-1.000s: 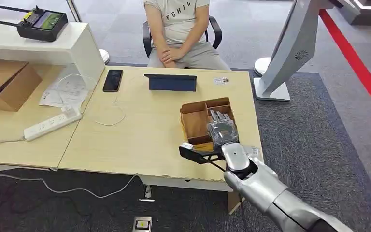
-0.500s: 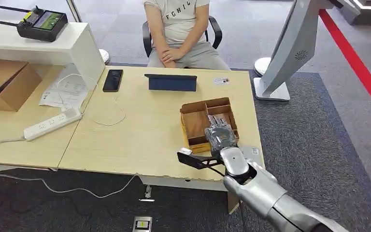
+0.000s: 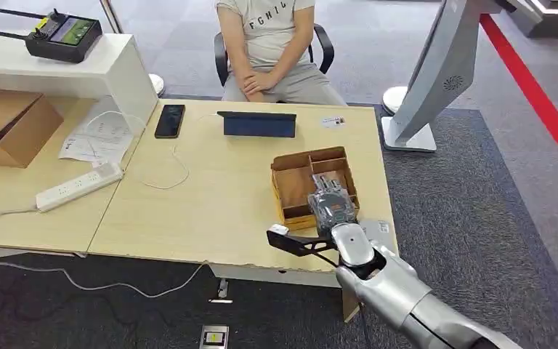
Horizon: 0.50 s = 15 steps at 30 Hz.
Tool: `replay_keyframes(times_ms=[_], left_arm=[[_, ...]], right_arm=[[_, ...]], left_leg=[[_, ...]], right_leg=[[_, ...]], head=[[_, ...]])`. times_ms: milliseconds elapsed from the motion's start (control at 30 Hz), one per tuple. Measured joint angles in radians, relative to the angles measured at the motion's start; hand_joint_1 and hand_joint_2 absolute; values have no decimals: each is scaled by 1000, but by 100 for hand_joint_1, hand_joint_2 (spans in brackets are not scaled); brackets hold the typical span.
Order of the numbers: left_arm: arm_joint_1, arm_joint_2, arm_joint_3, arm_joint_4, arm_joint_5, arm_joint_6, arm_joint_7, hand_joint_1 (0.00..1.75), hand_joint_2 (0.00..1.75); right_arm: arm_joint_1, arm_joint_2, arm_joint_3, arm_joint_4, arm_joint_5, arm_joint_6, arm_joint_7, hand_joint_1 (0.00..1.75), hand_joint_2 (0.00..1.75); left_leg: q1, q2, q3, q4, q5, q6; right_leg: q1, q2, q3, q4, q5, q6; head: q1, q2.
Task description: Pass the card to the sensor for recognition and then transmit it.
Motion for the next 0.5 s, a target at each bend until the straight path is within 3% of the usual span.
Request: replay_keyframes(times_ms=[333,500], left_arm=[[0,6,0,0,-1,-12,0,0,0],[0,6,0,0,-1,-18,-3,0,0]], right_arm=[[-5,-22,-2,-11,34,-39,14,175,175],[-34,-64,-25,-82,98,5,43,175,175]], left_leg=[[0,0,0,0,0,0],[0,0,0,0,0,0]], right_leg=[[0,0,0,0,0,0],[0,0,0,0,0,0]], head=[[0,0],[0,0]])
